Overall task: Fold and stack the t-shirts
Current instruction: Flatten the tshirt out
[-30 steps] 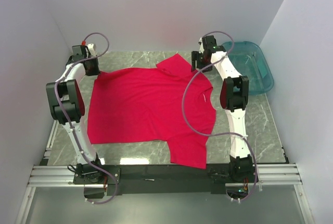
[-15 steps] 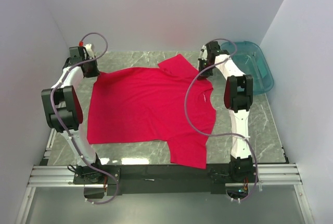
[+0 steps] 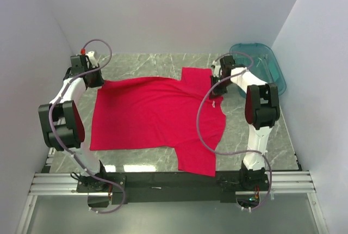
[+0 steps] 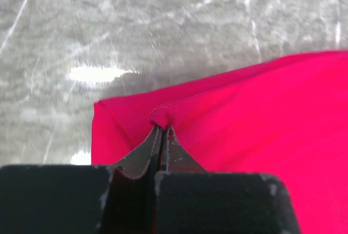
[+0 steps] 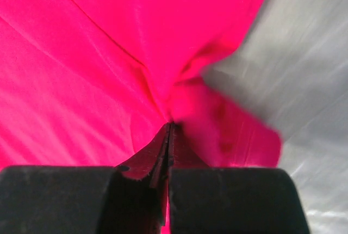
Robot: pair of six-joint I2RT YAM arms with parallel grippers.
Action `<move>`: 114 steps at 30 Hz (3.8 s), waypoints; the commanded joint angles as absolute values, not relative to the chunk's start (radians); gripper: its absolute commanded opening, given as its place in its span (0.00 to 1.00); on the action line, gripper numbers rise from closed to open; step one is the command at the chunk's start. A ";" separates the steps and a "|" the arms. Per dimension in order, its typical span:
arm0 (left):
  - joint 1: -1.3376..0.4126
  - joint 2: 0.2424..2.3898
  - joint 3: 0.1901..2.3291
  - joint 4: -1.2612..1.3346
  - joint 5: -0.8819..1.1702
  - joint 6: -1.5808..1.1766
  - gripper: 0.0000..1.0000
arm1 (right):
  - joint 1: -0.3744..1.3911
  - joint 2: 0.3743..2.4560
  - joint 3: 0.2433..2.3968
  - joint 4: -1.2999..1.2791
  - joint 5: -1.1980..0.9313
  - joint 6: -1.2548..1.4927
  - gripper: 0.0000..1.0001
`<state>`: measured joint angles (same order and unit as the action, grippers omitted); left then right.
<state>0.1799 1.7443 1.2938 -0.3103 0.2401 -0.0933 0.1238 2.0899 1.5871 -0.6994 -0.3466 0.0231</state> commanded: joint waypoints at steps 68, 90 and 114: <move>0.176 1.552 1.164 -0.253 0.276 -0.118 0.00 | 0.058 2.594 2.387 -0.853 -0.259 0.074 0.00; 0.176 1.183 1.198 -0.008 0.259 -0.227 0.00 | 0.055 1.712 2.189 -0.698 -0.407 -0.196 0.00; 0.103 0.558 1.376 0.178 -0.044 -0.440 0.01 | -0.081 1.132 2.591 -0.621 -0.502 -0.025 0.00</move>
<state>0.1131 0.5575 1.3602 0.1825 0.0021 -0.4316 -0.0612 1.0824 2.6053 -0.6193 -0.4831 -0.0841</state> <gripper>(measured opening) 0.013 0.008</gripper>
